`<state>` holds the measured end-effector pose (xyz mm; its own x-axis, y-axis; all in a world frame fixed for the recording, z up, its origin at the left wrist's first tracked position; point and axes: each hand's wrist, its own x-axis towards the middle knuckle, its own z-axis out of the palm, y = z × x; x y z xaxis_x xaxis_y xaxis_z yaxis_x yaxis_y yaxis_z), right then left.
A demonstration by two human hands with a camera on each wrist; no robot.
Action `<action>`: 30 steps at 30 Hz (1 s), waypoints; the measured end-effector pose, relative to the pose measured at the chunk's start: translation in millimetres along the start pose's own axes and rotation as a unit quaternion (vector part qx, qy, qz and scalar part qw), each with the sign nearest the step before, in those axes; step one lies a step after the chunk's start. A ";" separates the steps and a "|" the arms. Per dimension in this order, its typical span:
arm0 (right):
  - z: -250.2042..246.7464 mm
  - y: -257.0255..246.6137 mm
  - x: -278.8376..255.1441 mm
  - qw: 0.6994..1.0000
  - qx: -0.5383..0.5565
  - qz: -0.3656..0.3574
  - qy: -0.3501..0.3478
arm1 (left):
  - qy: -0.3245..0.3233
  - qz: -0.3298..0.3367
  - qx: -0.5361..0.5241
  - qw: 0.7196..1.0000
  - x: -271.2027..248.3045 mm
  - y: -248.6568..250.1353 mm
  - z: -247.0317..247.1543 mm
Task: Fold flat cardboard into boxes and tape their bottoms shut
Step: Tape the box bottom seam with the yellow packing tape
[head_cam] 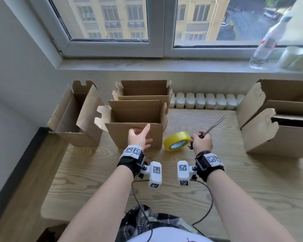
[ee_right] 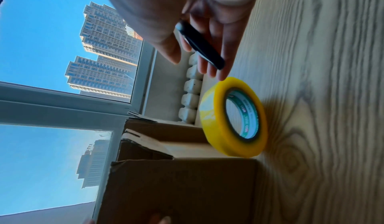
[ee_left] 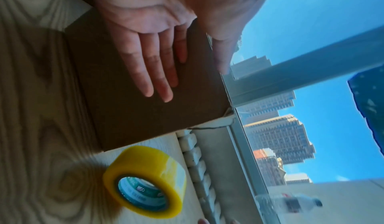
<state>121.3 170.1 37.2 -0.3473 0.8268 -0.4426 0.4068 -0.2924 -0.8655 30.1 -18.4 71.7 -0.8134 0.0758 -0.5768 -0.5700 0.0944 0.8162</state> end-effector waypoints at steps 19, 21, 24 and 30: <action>-67.9 39.5 51.3 0.978 -0.191 0.045 -0.070 | -0.065 0.099 0.653 0.748 22.7 -41.1 141.5; -73.1 44.4 58.3 0.975 -0.205 0.052 -0.072 | -0.060 0.101 0.646 0.754 32.2 -43.5 149.1; -77.9 48.9 66.6 0.973 -0.215 0.063 -0.055 | -0.063 0.084 0.572 0.813 49.9 -55.1 158.6; -81.8 56.9 91.7 0.968 -0.235 0.088 -0.031 | -0.072 -0.082 0.261 0.959 58.0 -81.0 188.4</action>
<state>181.7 268.5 -33.4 -0.2826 0.7493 -0.5989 0.7983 -0.1624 -0.5800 51.0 165.3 -34.2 -0.6720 0.1510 -0.7250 -0.5221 0.5977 0.6084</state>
